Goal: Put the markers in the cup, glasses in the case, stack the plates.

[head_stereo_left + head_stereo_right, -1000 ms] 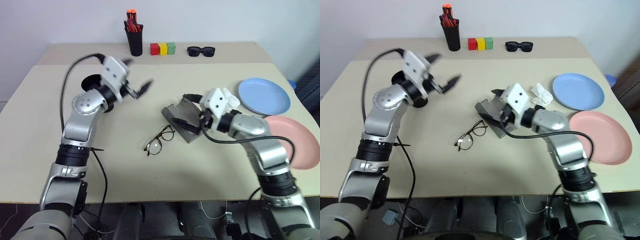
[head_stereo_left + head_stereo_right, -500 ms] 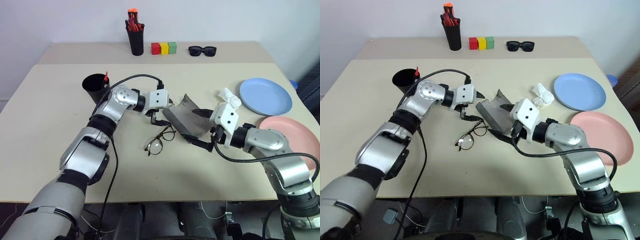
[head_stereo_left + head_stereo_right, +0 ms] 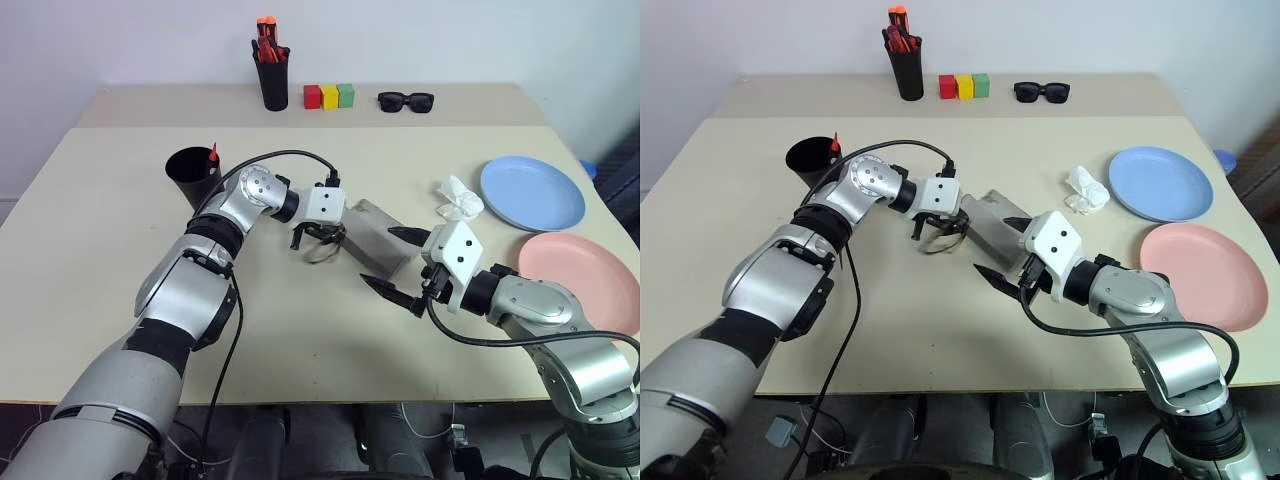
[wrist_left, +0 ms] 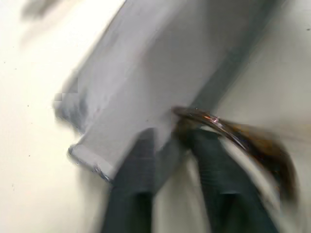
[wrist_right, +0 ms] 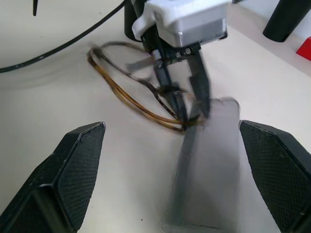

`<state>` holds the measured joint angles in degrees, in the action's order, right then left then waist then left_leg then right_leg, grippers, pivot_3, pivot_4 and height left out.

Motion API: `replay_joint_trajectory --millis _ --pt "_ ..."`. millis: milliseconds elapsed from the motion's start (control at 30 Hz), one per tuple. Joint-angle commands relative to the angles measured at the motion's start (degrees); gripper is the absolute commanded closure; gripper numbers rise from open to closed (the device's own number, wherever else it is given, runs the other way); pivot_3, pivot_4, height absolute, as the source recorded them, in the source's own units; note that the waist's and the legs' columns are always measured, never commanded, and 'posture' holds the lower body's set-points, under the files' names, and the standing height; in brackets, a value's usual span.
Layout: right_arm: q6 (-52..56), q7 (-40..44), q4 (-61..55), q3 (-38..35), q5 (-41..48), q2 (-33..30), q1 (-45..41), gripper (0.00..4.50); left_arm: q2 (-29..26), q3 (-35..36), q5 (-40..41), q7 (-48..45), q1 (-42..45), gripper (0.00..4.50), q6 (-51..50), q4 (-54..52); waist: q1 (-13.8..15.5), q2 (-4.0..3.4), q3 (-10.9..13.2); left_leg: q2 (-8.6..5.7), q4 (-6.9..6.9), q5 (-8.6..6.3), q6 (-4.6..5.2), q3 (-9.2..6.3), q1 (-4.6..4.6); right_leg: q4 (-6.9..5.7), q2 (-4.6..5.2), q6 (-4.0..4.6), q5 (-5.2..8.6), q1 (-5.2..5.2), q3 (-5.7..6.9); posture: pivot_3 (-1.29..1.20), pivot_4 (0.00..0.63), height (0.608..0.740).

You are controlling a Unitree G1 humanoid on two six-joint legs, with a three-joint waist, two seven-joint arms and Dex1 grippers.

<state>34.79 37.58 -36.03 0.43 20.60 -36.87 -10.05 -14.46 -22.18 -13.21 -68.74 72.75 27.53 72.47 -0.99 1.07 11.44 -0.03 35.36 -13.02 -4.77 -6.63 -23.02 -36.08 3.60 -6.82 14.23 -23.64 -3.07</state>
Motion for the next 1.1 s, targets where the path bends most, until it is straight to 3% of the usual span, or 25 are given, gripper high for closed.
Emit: replay_joint_trajectory --millis 33,167,400,767,867,1033,1100 --pt "-0.8 0.3 -1.3 -0.8 0.8 -0.2 -1.3 0.0 -0.2 3.7 2.4 -1.4 0.3 4.48 -2.3 -0.3 0.0 0.0 0.0 0.0 0.01 0.0 0.0 0.0 -0.02 0.0 0.0 0.0 0.0 -0.01 0.0 0.0 0.15 0.74" --pt "-1.6 1.4 0.6 0.3 0.6 -0.3 -3.2 0.0 -0.6 9.7 7.4 -4.2 0.5 4.48 -9.0 -1.2 -0.2 0.0 0.0 0.0 0.02 0.0 0.0 0.0 -0.03 -0.03 0.0 0.0 0.0 -0.03 0.01 0.0 0.15 0.74" --pt "-2.6 3.1 3.2 2.2 0.1 0.1 -6.1 0.0 -5.4 14.0 10.8 -9.1 -2.2 4.48 -15.5 -7.1 -0.4 0.0 0.0 0.0 0.02 0.0 0.0 -0.01 -0.02 -0.05 -0.01 0.0 0.0 -0.03 0.01 0.0 0.15 0.74" --pt "-3.4 3.7 4.5 3.9 0.0 0.7 -7.9 0.0 -10.1 9.9 14.9 -20.4 -19.2 4.48 -26.4 -38.7 -0.1 -0.01 0.0 0.01 0.05 0.01 0.0 -0.03 -0.02 -0.09 0.0 0.01 -0.01 -0.02 0.01 0.0 0.15 0.74" --pt "-3.7 3.9 4.8 4.0 0.0 0.8 -8.1 0.0 -9.0 7.5 14.3 -19.1 -21.8 3.63 -28.8 -45.2 0.0 -0.01 0.0 0.01 0.12 0.01 0.0 -0.03 -0.02 -0.1 0.01 0.01 -0.01 0.0 0.01 0.0 0.15 0.74" --pt "-3.7 3.6 5.0 4.2 -0.1 0.9 -8.3 0.0 -4.0 4.8 11.6 -10.5 -20.7 1.17 -28.0 -44.9 0.1 -0.02 0.0 0.0 0.33 -0.02 0.04 -0.03 -0.03 -0.11 0.0 0.01 -0.02 0.09 0.01 0.0 0.15 0.74" --pt "-3.7 3.3 4.7 4.1 -0.2 0.9 -8.1 0.0 -2.5 5.3 11.0 -7.1 -18.6 1.17 -26.8 -41.5 -0.1 -0.02 0.0 0.0 0.37 -0.02 0.05 -0.03 -0.03 -0.12 -0.01 0.01 -0.02 0.09 0.01 0.0 0.15 0.74"
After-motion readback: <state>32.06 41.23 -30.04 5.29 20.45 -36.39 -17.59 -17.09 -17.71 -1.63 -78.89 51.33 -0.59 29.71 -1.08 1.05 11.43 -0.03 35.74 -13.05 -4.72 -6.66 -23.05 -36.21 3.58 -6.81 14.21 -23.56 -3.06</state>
